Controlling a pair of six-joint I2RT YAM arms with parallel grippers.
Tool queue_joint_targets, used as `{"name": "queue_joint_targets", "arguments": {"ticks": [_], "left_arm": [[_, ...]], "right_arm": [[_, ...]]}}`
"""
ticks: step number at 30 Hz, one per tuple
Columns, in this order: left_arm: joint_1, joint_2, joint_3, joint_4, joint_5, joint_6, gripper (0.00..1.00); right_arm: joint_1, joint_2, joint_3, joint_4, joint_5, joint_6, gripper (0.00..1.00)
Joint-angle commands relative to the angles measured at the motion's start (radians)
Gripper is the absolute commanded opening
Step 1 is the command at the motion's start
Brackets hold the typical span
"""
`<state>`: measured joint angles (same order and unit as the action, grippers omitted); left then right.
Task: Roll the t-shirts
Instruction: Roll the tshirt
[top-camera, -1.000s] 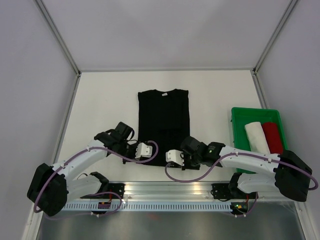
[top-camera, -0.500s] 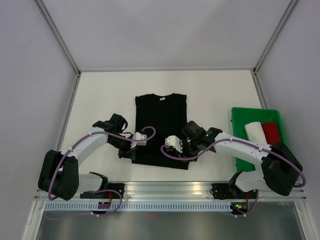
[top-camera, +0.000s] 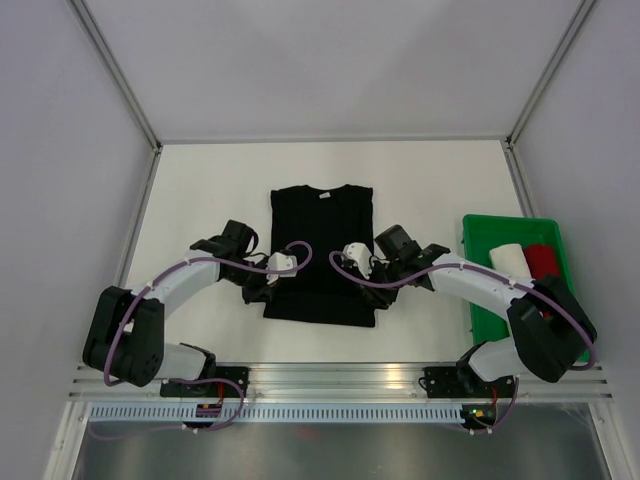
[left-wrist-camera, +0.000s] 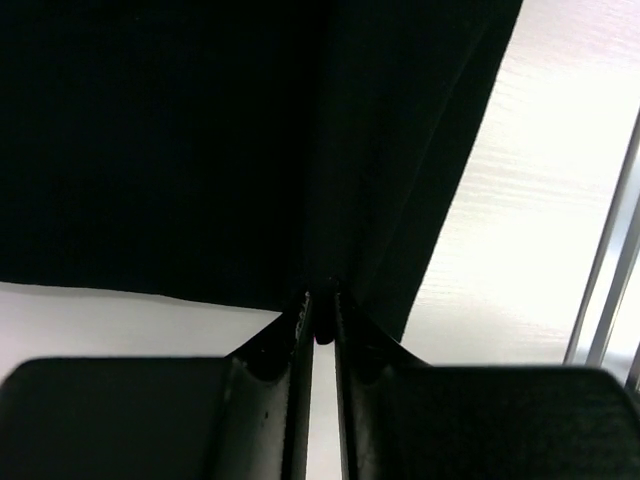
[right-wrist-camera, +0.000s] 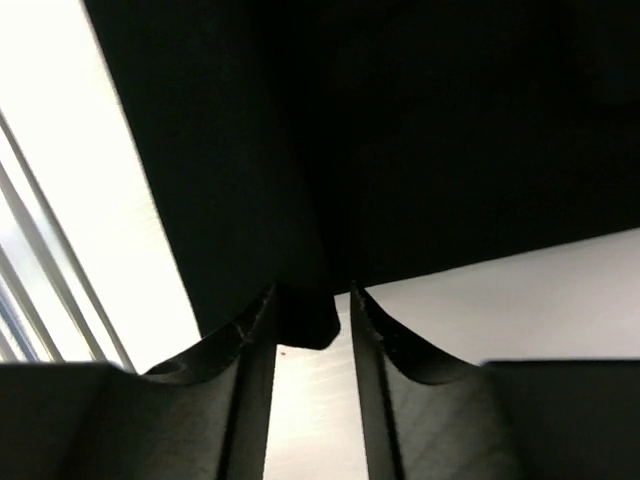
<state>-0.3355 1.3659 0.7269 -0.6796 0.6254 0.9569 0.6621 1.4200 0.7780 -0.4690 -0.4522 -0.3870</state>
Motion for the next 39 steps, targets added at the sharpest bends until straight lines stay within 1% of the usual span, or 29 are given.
{"name": "queue_joint_targets", "arguments": {"ticks": [1,3,4,7,11,15,16,17,19,20,21,24,27,30,35,37,39], "left_arm": [[0.006,0.007,0.006,0.071,-0.024,-0.041,0.17],[0.006,0.007,-0.001,0.080,-0.033,-0.044,0.24],[0.007,0.007,-0.004,0.095,-0.038,-0.059,0.31],[0.006,0.004,-0.004,0.150,-0.070,-0.114,0.34],[0.007,-0.007,-0.003,0.213,-0.130,-0.176,0.35],[0.006,-0.013,-0.015,0.213,-0.113,-0.168,0.33],[0.006,-0.017,-0.021,0.215,-0.113,-0.164,0.33],[0.006,-0.019,-0.024,0.215,-0.112,-0.167,0.33],[0.004,-0.025,-0.030,0.215,-0.112,-0.164,0.33],[0.004,-0.027,-0.034,0.215,-0.112,-0.167,0.33],[0.006,-0.030,-0.035,0.213,-0.107,-0.165,0.33],[0.004,-0.039,-0.041,0.215,-0.107,-0.165,0.33],[0.006,-0.045,-0.050,0.213,-0.113,-0.158,0.33],[0.004,-0.051,-0.061,0.213,-0.124,-0.152,0.33],[0.006,-0.076,-0.046,0.212,-0.161,-0.156,0.33],[0.006,-0.093,-0.012,0.209,-0.165,-0.149,0.40],[0.004,-0.105,0.017,0.209,-0.165,-0.144,0.45]], "right_arm": [[-0.030,0.002,-0.008,0.082,0.018,0.072,0.42],[-0.041,0.000,-0.011,0.095,0.032,0.106,0.46],[-0.054,-0.006,-0.011,0.096,0.047,0.114,0.47],[-0.091,-0.026,-0.008,0.105,0.070,0.154,0.47],[-0.117,-0.095,0.006,0.096,0.090,0.195,0.46],[-0.117,-0.159,0.023,0.084,0.072,0.263,0.41],[-0.116,-0.183,0.023,0.087,0.055,0.298,0.40],[-0.116,-0.193,0.014,0.092,-0.006,0.319,0.38],[-0.113,-0.200,-0.009,0.127,-0.093,0.384,0.31],[-0.110,-0.199,-0.047,0.145,-0.129,0.416,0.28],[-0.102,-0.194,-0.066,0.174,-0.170,0.430,0.22],[-0.070,-0.173,-0.121,0.222,-0.187,0.493,0.12],[-0.062,-0.116,-0.134,0.228,-0.174,0.522,0.09],[-0.064,-0.012,-0.122,0.250,-0.142,0.557,0.06],[-0.064,0.048,-0.097,0.296,-0.101,0.586,0.05],[-0.064,0.071,-0.091,0.297,-0.102,0.593,0.05],[-0.064,0.085,-0.089,0.297,-0.105,0.593,0.05]]}}
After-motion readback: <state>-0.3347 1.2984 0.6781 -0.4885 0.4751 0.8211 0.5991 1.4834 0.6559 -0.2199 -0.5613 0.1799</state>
